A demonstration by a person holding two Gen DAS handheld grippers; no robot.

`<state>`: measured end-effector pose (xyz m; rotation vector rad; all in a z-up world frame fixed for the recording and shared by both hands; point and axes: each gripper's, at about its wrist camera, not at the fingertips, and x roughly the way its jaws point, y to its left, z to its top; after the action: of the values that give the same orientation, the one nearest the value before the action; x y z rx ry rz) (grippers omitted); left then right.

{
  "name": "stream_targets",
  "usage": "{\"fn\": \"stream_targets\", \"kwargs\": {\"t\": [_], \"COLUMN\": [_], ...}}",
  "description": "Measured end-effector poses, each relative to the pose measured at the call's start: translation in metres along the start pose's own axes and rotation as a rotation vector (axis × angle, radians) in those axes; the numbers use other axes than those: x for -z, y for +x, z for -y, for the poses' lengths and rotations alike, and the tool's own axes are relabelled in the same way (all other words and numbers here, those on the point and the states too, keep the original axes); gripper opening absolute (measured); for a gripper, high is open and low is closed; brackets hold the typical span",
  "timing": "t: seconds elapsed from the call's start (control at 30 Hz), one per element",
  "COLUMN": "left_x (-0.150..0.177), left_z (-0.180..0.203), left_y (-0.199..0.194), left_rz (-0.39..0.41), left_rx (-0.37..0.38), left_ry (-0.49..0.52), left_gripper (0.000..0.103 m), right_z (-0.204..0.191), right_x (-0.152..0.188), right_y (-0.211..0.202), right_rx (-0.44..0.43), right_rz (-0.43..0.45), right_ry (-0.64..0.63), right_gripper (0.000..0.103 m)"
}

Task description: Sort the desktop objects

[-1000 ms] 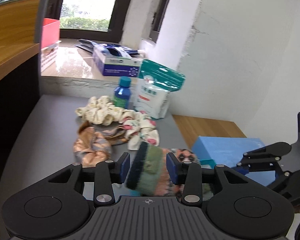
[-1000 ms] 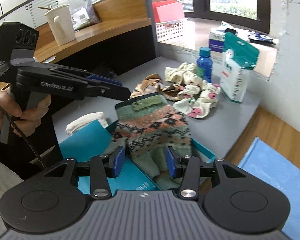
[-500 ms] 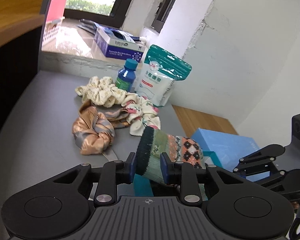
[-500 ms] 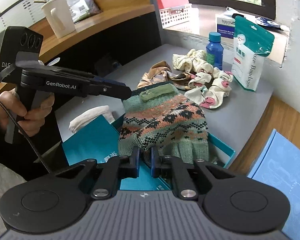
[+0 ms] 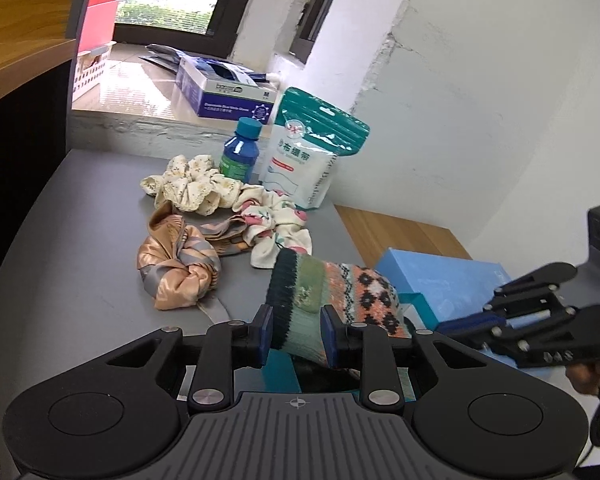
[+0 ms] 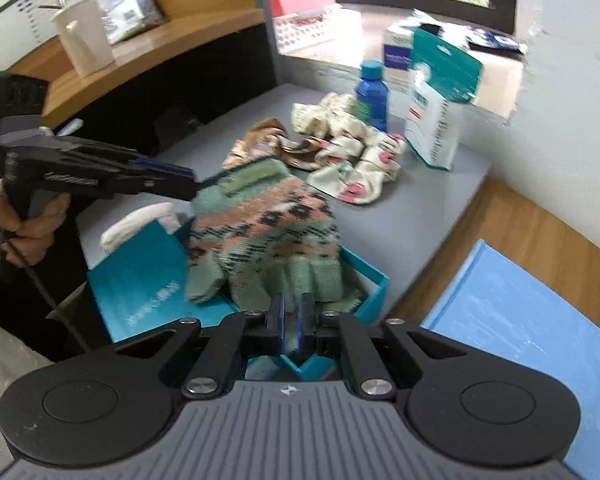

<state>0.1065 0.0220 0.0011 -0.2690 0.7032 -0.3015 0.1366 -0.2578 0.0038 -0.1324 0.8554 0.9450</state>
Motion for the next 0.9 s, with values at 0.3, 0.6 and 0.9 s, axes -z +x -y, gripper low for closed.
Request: {"fn": "stream_targets", "kwargs": {"t": [0.3, 0.6, 0.9], "left_x": [0.0, -0.001, -0.007], "left_z": [-0.001, 0.002, 0.013], "left_y": [-0.003, -0.006, -0.005], "left_rz": [-0.002, 0.011, 0.022], "left_rx": [-0.004, 0.006, 0.03], "left_ry": [0.003, 0.034, 0.114], "left_gripper": [0.029, 0.028, 0.02], "right_z": [-0.015, -0.027, -0.017], "right_x": [-0.01, -0.014, -0.013], "right_y": [0.009, 0.031, 0.021], "right_rx": [-0.058, -0.056, 0.009], "right_rz": [0.03, -0.02, -0.047], "right_ry": [0.004, -0.008, 0.0], "right_gripper": [0.045, 0.036, 0.009]}}
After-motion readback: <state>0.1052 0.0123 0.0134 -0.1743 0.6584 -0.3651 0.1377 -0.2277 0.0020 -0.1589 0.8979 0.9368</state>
